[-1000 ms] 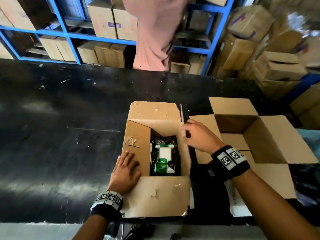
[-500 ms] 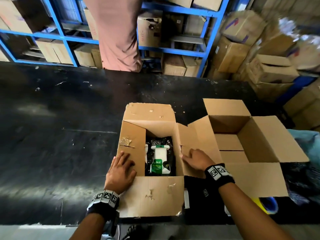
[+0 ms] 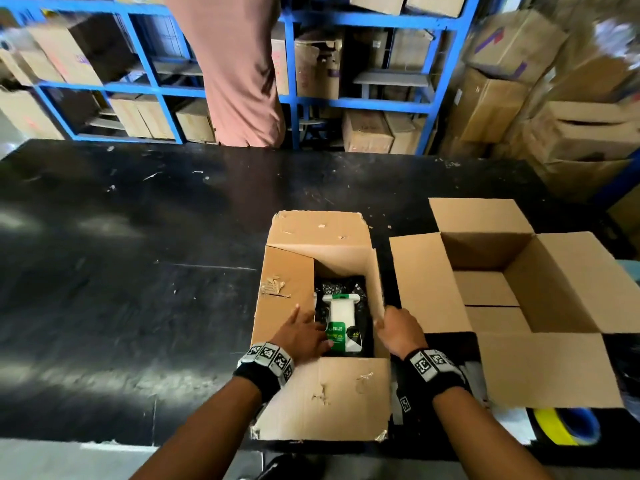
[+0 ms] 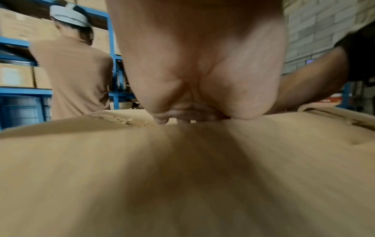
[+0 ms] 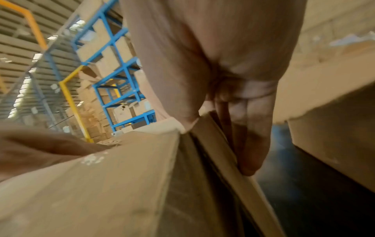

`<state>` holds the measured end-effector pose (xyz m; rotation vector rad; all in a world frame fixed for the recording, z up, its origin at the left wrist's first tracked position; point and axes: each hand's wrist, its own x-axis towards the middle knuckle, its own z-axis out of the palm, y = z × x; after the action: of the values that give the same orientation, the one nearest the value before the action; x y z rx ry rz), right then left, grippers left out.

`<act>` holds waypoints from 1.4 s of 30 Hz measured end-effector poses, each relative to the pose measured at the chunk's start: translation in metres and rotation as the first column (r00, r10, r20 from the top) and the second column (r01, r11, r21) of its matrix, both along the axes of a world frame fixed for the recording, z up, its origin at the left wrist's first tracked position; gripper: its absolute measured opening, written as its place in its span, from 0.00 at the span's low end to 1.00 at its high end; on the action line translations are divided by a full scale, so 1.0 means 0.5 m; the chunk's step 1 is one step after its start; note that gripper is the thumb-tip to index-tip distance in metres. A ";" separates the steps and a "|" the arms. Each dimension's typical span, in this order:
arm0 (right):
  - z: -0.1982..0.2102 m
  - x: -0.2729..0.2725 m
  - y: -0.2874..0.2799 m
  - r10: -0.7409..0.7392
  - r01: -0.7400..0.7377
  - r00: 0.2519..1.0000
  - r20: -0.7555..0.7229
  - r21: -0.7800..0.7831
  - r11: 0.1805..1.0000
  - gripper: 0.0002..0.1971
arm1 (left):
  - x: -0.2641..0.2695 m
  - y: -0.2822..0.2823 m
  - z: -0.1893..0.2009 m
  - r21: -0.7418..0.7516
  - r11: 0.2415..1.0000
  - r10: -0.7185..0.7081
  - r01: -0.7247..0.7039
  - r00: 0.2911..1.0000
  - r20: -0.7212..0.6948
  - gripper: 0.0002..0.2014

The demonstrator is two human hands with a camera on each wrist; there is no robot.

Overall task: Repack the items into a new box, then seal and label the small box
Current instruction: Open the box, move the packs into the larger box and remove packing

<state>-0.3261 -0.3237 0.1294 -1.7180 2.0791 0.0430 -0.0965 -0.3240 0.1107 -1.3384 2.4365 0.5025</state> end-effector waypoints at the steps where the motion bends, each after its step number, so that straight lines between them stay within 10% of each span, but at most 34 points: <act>1: 0.004 0.003 0.007 -0.001 0.000 0.999 -0.033 -0.031 1.000 0.16 | -0.003 -0.008 0.002 0.040 0.999 -0.009 0.007 0.999 0.034 0.30; 8: 0.009 0.003 0.038 0.056 -0.063 0.997 -0.049 -0.147 0.987 0.20 | -0.009 -0.023 0.043 -0.206 0.975 -0.079 0.080 0.997 0.014 0.19; 17: 0.007 0.000 0.045 0.089 -0.093 0.995 -0.034 -0.159 0.983 0.21 | 0.208 0.052 0.170 -0.603 0.700 0.178 -0.383 0.911 -0.373 0.14; 21: 0.006 0.001 0.032 0.094 -0.099 0.995 -0.045 -0.143 0.985 0.18 | 0.270 0.059 0.113 -0.381 0.680 0.612 -0.627 0.771 -0.177 0.23; 25: 0.022 0.002 0.021 0.059 -0.067 0.996 -0.068 -0.112 0.991 0.14 | 0.263 0.027 0.026 0.058 0.662 0.735 -0.747 0.632 -0.244 0.42; 28: 0.028 0.004 0.006 0.030 -0.035 0.998 -0.048 -0.107 0.994 0.13 | 0.248 0.009 -0.023 0.228 0.654 0.752 -0.721 0.587 -0.301 0.36; 37: 0.035 0.006 -0.014 -0.074 0.078 0.996 0.056 -0.069 0.995 0.09 | 0.252 -0.022 -0.011 0.234 0.689 0.724 -0.687 0.635 -0.270 0.27; 42: 0.067 0.037 -0.089 -0.025 0.032 0.994 0.103 -0.074 0.997 0.11 | 0.184 -0.095 0.143 0.151 0.646 0.686 -0.748 0.483 -0.545 0.18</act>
<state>-0.3078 -0.3685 0.1627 -1.6968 2.0537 -0.1310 -0.0047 -0.3716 0.1822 -2.6075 2.1591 1.1204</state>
